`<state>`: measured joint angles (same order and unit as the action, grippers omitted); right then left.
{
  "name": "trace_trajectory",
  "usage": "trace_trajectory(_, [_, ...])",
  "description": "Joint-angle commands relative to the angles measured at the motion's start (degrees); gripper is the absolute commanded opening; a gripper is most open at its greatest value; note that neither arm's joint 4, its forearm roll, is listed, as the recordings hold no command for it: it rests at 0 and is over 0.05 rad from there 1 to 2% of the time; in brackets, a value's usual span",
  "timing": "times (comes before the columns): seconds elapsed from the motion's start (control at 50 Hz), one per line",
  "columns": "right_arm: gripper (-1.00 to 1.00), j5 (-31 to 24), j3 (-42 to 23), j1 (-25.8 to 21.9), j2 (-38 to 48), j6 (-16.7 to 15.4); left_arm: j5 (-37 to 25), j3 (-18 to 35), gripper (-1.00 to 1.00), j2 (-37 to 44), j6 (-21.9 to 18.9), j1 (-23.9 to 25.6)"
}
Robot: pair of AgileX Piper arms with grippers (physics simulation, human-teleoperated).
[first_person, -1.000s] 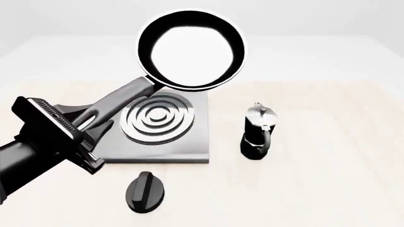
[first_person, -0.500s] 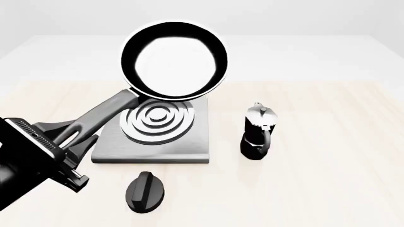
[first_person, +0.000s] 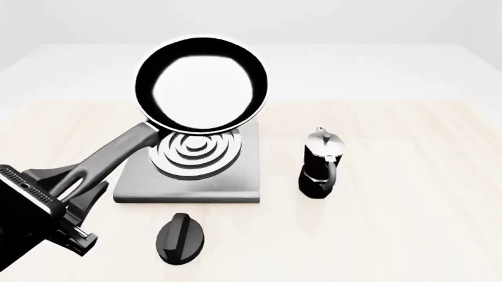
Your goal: Put the frying pan on the stove.
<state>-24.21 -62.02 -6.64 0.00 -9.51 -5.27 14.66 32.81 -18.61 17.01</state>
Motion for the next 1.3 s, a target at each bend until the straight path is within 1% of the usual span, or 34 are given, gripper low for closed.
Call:
trace_trajectory(0.02, [1.00,0.1,0.3,-0.3,0.0,-0.4,-2.2,0.6,-1.00,-3.3,-1.8,-0.4])
trace_trajectory(0.2, [1.00,0.3,0.6,-0.6,0.0,-0.7,-2.5,-0.3,-1.00,-3.7,-1.3,-0.7])
trace_trajectory(0.58, [1.00,0.6,1.0,-0.8,0.0,-1.0,-0.4,-1.8,-1.00,-1.5,-0.8,-1.4])
trace_trajectory(0.6, [1.00,0.3,0.6,-0.8,0.0,-0.9,0.8,-2.3,-1.00,-0.3,-0.6,-1.6])
trace_trajectory(0.88, [1.00,0.6,1.1,-1.1,0.0,-1.3,3.9,-3.7,-1.00,2.7,0.0,-1.7])
trace_trajectory(1.3, [1.00,1.2,2.2,-1.2,0.0,-1.6,6.3,-5.5,-1.00,4.4,0.7,-2.7])
